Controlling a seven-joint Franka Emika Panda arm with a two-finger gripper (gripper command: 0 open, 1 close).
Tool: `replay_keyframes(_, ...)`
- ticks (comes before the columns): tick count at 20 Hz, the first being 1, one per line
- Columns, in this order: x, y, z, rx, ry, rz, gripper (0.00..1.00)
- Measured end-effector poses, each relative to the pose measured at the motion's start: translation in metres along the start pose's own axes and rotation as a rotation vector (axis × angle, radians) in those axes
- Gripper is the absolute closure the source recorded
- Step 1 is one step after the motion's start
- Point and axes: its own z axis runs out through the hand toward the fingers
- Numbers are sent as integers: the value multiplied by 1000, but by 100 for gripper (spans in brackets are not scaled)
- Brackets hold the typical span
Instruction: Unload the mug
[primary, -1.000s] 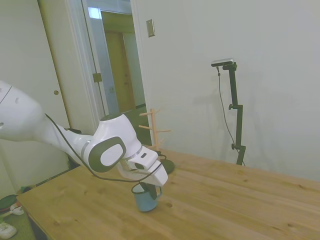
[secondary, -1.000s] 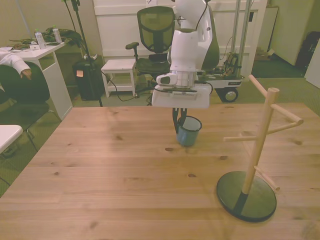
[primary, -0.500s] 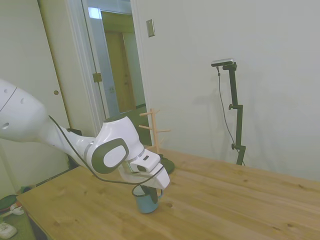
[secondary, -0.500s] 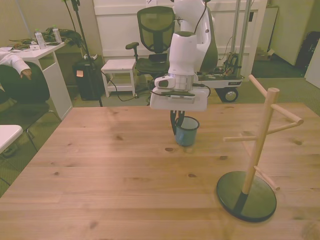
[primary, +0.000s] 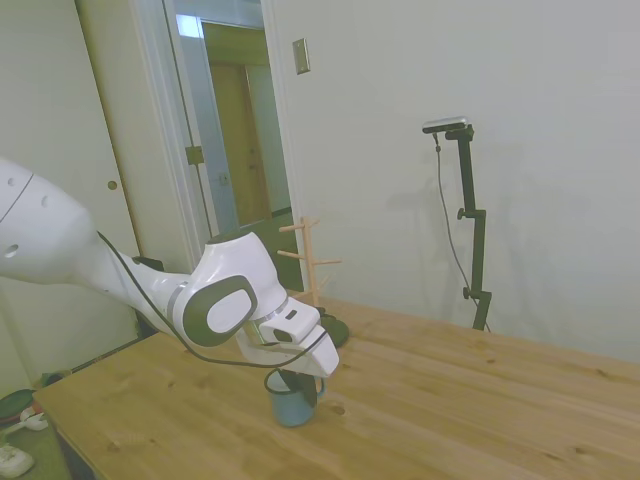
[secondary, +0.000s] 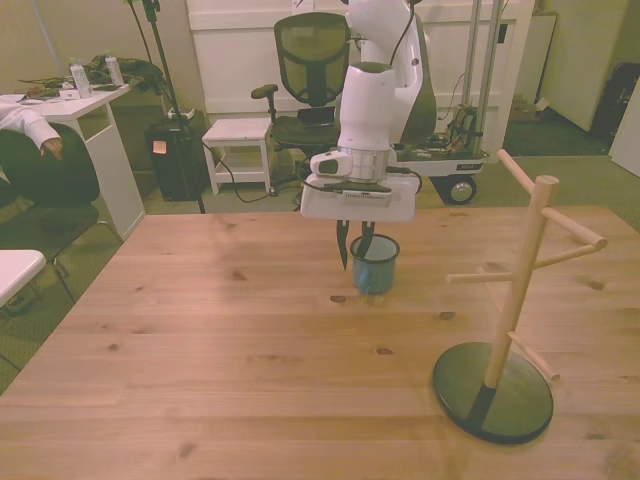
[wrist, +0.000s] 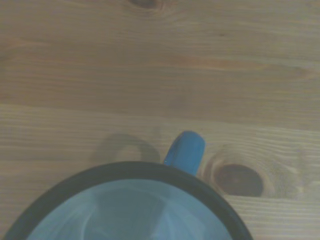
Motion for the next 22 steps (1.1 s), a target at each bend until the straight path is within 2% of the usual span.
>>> replay_keyframes(13,1,0,-3,1,2,2,0)
replay_keyframes(22,-9,3,-32,33,38,2,0)
